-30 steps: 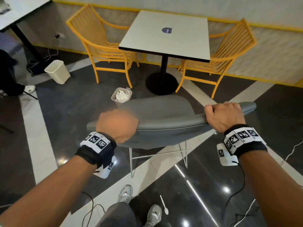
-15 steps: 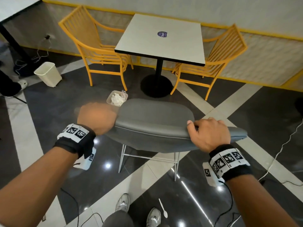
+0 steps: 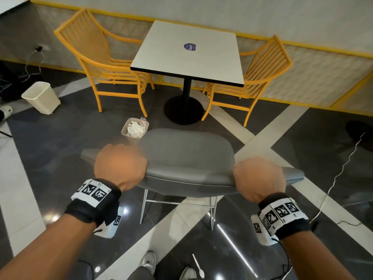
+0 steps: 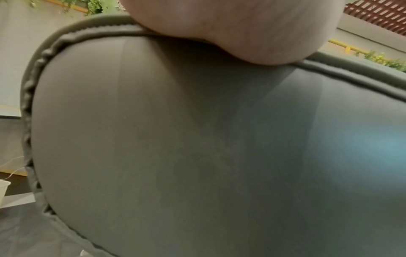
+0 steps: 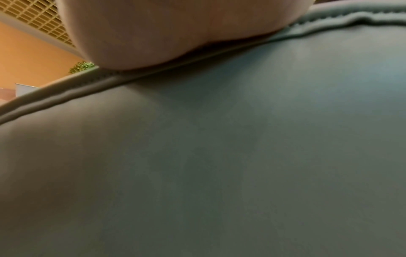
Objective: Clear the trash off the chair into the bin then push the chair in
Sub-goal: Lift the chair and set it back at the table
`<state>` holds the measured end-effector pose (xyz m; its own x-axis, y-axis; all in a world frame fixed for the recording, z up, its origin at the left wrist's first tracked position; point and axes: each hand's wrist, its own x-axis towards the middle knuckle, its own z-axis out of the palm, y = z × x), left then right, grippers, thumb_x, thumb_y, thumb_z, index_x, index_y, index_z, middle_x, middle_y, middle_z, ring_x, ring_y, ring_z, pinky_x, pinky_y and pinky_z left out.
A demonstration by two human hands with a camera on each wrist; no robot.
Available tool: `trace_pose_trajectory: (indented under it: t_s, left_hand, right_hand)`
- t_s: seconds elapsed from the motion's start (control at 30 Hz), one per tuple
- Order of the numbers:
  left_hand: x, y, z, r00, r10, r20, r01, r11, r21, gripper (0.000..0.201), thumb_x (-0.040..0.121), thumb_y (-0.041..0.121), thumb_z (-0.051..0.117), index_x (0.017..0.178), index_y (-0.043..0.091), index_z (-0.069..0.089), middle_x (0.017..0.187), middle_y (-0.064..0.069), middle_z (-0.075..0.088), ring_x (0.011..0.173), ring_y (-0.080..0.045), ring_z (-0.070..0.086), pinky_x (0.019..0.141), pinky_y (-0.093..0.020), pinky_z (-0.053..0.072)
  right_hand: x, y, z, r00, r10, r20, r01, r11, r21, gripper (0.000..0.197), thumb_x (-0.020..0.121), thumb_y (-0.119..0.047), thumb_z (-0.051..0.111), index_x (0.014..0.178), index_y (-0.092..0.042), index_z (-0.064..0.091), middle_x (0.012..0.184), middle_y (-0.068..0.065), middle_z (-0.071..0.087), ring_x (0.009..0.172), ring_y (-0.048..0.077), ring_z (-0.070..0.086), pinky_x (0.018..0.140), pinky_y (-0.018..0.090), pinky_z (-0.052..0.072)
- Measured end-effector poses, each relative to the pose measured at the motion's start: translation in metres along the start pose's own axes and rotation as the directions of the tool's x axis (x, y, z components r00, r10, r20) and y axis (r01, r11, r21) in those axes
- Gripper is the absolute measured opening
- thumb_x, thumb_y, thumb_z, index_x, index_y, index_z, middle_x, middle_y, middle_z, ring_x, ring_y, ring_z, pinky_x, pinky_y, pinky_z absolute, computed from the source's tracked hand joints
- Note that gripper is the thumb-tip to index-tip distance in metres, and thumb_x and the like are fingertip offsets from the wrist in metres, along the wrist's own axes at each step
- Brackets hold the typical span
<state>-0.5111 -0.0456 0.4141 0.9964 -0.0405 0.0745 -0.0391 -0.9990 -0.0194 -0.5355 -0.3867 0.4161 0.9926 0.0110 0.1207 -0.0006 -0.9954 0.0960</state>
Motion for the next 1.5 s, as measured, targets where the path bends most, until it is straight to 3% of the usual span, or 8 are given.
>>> trace_pose_trajectory:
  t_s: [0.13,0.3,0.57,0.8,0.97,1.23,1.5]
  left_hand:
    - [0.009,-0.001,0.001,1.000,-0.002,-0.016,0.002,1.000,-0.002,0.038,0.074,0.035,0.031,0.059,0.017,0.061,0.058,-0.001,0.060,0.057,-0.025,0.054,0.066,-0.035,0.042]
    - [0.021,0.004,0.000,0.997,-0.021,-0.072,0.019,1.000,-0.024,0.039,0.073,0.033,0.032,0.057,0.016,0.063,0.056,-0.004,0.060,0.056,-0.028,0.053,0.060,-0.031,0.033]
    - [0.058,0.004,0.001,0.992,-0.051,-0.112,0.045,0.997,-0.063,0.039,0.073,0.032,0.032,0.059,0.015,0.065,0.057,-0.004,0.060,0.057,-0.029,0.053,0.060,-0.029,0.029]
    - [0.112,-0.010,0.008,0.991,-0.039,-0.129,0.028,0.996,-0.084,0.040,0.074,0.032,0.033,0.060,0.016,0.066,0.057,-0.004,0.060,0.056,-0.029,0.054,0.060,-0.030,0.032]
    - [0.165,-0.025,0.014,0.995,-0.034,-0.093,0.026,0.996,-0.088,0.043,0.074,0.034,0.030,0.061,0.016,0.066,0.059,-0.004,0.062,0.058,-0.029,0.055,0.064,-0.034,0.044]
    - [0.240,-0.044,0.018,0.994,0.012,-0.106,-0.024,0.994,-0.105,0.041,0.075,0.035,0.032,0.064,0.016,0.066,0.061,-0.005,0.064,0.061,-0.031,0.055,0.061,-0.032,0.040]
    - [0.294,-0.045,0.018,0.997,0.015,-0.072,-0.024,0.992,-0.123,0.038,0.075,0.034,0.035,0.062,0.014,0.065,0.057,-0.006,0.061,0.058,-0.032,0.053,0.062,-0.033,0.044]
  right_hand:
    - [0.008,0.001,0.002,1.000,-0.007,0.008,0.007,1.000,-0.005,0.050,0.091,-0.047,0.032,0.059,-0.021,0.060,0.060,-0.005,0.053,0.055,0.018,0.051,0.054,0.027,0.032]
    - [0.024,0.003,0.005,1.000,0.015,0.011,-0.016,0.999,0.049,0.048,0.089,-0.046,0.033,0.056,-0.021,0.057,0.059,-0.004,0.053,0.054,0.020,0.052,0.055,0.029,0.046]
    - [0.064,0.002,0.012,1.000,0.000,-0.014,0.001,0.999,0.053,0.048,0.089,-0.044,0.034,0.057,-0.021,0.062,0.060,-0.003,0.054,0.053,0.020,0.053,0.056,0.030,0.049]
    - [0.112,-0.010,0.013,1.000,0.015,-0.015,-0.014,0.998,0.065,0.047,0.087,-0.042,0.034,0.051,-0.019,0.053,0.055,-0.005,0.049,0.047,0.016,0.048,0.053,0.028,0.048]
    - [0.159,-0.023,0.015,0.999,0.029,-0.018,-0.028,0.998,0.062,0.045,0.086,-0.041,0.036,0.049,-0.018,0.048,0.052,-0.004,0.048,0.047,0.015,0.046,0.050,0.026,0.041]
    - [0.230,-0.042,0.020,0.996,0.086,0.001,-0.086,0.994,0.061,0.044,0.083,-0.043,0.034,0.051,-0.018,0.050,0.057,-0.001,0.053,0.052,0.023,0.050,0.056,0.031,0.047]
    - [0.282,-0.042,0.027,0.995,0.102,-0.004,-0.102,0.994,0.049,0.043,0.082,-0.042,0.037,0.051,-0.016,0.051,0.055,-0.001,0.049,0.050,0.023,0.048,0.055,0.030,0.044]
